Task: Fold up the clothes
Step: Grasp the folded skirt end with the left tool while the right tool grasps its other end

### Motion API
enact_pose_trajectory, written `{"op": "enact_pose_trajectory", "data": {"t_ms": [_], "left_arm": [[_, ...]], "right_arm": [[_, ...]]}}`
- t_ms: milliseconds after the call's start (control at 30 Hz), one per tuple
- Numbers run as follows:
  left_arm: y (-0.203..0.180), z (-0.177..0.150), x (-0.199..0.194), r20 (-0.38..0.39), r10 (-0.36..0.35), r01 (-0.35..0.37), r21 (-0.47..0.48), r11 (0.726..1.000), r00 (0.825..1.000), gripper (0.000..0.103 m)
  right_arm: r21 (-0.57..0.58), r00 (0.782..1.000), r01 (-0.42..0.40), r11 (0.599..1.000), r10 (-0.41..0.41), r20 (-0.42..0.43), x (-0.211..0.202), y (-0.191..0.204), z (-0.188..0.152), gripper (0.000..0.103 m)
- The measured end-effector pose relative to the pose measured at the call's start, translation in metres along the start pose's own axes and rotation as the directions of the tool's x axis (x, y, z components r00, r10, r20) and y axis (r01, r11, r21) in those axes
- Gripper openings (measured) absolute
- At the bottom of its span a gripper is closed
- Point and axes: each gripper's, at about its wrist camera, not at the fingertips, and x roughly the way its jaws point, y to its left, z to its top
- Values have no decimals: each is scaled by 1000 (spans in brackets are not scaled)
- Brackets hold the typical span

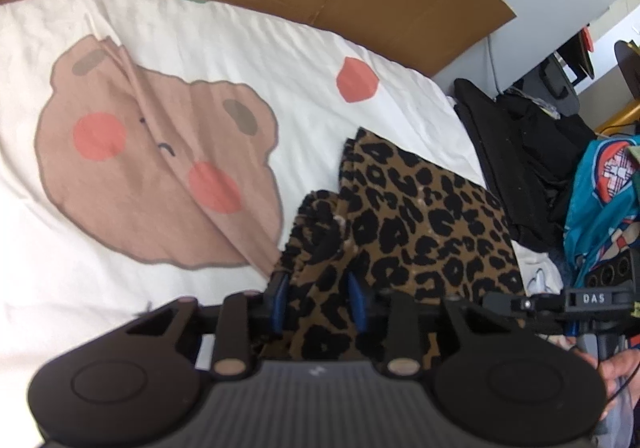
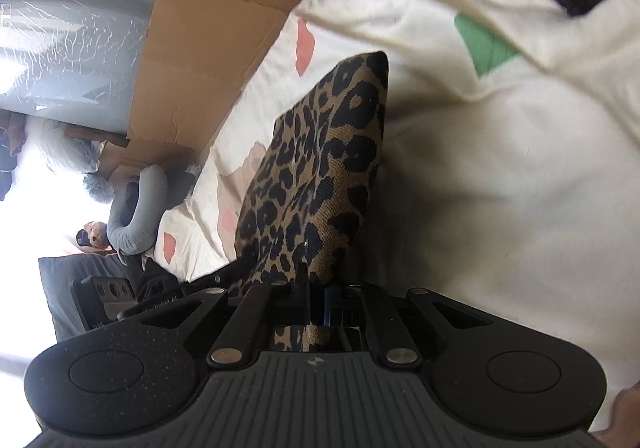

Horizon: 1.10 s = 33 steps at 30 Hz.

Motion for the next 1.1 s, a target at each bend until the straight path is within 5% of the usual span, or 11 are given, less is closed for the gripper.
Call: {"op": "enact_pose_trajectory", "data": {"t_ms": [467,567,633,1100], "left_arm": [[-20,3,10,-18,-30,30,-10,1000,999,30],[-24,4,12,-21,-35,35,-9,999,999,40],[-23,8,13,-18,-40,39,-21,999,999,57],[-18,23,46,-71,-99,96,-54,994,992,69]], "right_arm": [[-6,998,61,998,-60,31,-30,-15,19,4],[4,997,68,998,-68,30,-29,-19,18,4],[5,997,72,997,-72,28,-27,-20,18,4],[14,997,73,997,-74,19,-22,-23,18,4]]}}
